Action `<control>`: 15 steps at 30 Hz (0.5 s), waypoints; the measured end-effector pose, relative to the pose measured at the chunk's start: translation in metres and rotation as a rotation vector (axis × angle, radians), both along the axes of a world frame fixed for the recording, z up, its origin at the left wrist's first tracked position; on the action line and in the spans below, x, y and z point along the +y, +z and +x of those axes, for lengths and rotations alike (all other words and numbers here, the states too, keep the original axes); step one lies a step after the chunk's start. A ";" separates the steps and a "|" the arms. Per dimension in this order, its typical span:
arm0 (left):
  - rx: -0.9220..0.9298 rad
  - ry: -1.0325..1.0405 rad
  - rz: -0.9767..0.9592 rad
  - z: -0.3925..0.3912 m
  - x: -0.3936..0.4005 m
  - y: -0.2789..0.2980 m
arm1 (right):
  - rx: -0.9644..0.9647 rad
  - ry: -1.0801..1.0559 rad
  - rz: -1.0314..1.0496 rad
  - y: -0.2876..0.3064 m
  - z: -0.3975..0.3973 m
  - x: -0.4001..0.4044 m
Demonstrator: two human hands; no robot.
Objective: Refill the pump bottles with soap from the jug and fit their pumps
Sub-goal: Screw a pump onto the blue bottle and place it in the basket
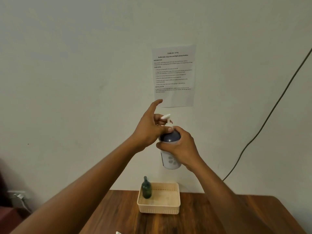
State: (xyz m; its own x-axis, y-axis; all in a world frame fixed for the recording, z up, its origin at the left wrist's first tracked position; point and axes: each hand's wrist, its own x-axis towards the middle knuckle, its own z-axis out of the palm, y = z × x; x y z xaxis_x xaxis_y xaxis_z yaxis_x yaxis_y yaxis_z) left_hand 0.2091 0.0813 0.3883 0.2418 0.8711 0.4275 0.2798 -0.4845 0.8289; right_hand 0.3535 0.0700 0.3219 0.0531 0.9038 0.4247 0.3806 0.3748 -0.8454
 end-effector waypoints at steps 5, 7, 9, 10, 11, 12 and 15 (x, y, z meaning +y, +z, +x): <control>0.003 -0.196 -0.162 -0.007 0.001 0.009 | 0.002 0.003 0.005 0.002 0.005 0.000; 0.033 -0.087 -0.125 -0.001 -0.002 0.007 | -0.010 -0.008 0.013 0.002 0.005 0.001; 0.036 0.063 -0.042 0.007 -0.005 0.002 | -0.023 -0.008 0.020 0.002 0.004 0.002; 0.020 0.117 -0.006 0.011 -0.005 -0.001 | -0.025 -0.006 0.020 0.003 0.004 0.002; 0.004 0.149 0.019 0.013 -0.005 -0.002 | -0.025 -0.004 0.021 0.003 0.003 0.002; -0.010 0.162 0.028 0.014 -0.005 -0.003 | -0.026 -0.004 0.024 0.003 0.003 0.002; -0.048 0.066 -0.040 0.011 -0.003 0.002 | -0.011 -0.003 0.028 0.002 0.007 0.001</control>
State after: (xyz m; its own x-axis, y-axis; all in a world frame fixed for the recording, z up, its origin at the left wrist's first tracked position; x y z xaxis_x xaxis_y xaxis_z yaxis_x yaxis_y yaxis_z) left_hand 0.2201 0.0780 0.3901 0.1635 0.9011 0.4017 0.2698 -0.4325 0.8603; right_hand 0.3603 0.0711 0.3244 0.0512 0.8915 0.4502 0.3909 0.3969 -0.8305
